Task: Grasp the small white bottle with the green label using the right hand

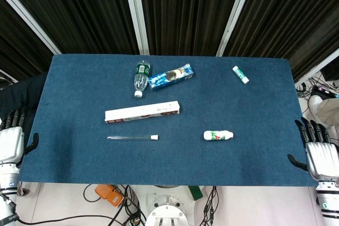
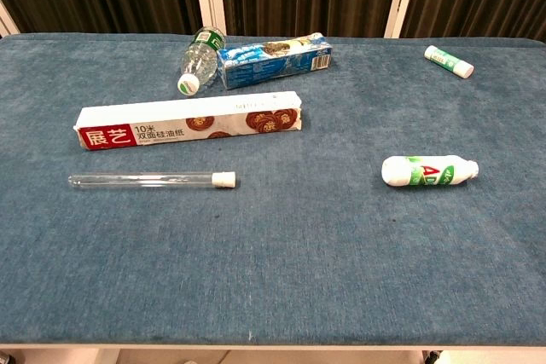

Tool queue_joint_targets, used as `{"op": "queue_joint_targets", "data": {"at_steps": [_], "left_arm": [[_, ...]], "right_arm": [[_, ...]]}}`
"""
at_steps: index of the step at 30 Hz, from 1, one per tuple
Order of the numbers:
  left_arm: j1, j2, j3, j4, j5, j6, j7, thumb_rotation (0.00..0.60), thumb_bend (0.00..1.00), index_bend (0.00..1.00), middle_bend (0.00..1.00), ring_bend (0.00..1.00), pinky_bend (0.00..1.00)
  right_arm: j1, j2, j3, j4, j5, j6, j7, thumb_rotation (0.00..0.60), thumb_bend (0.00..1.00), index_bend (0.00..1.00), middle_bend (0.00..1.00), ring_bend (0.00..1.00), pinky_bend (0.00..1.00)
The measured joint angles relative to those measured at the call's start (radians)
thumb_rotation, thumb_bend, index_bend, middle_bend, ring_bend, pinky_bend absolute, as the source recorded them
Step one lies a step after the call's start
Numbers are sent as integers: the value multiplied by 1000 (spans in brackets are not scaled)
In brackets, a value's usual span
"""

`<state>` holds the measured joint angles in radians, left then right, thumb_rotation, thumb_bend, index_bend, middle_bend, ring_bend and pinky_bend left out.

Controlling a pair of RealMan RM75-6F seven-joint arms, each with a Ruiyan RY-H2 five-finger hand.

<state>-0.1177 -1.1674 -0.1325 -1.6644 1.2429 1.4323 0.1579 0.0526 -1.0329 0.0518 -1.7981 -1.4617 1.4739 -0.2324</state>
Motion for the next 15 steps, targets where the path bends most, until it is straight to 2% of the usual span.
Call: {"op": "queue_joint_targets", "data": {"at_steps": [15], "left_arm": [[-2, -2, -1, -2, -2, -2, 1, 600, 428, 75, 0, 17, 108]], "right_arm": [[4, -4, 1, 3, 6, -11, 0, 600, 300, 116, 94, 74, 121]]}}
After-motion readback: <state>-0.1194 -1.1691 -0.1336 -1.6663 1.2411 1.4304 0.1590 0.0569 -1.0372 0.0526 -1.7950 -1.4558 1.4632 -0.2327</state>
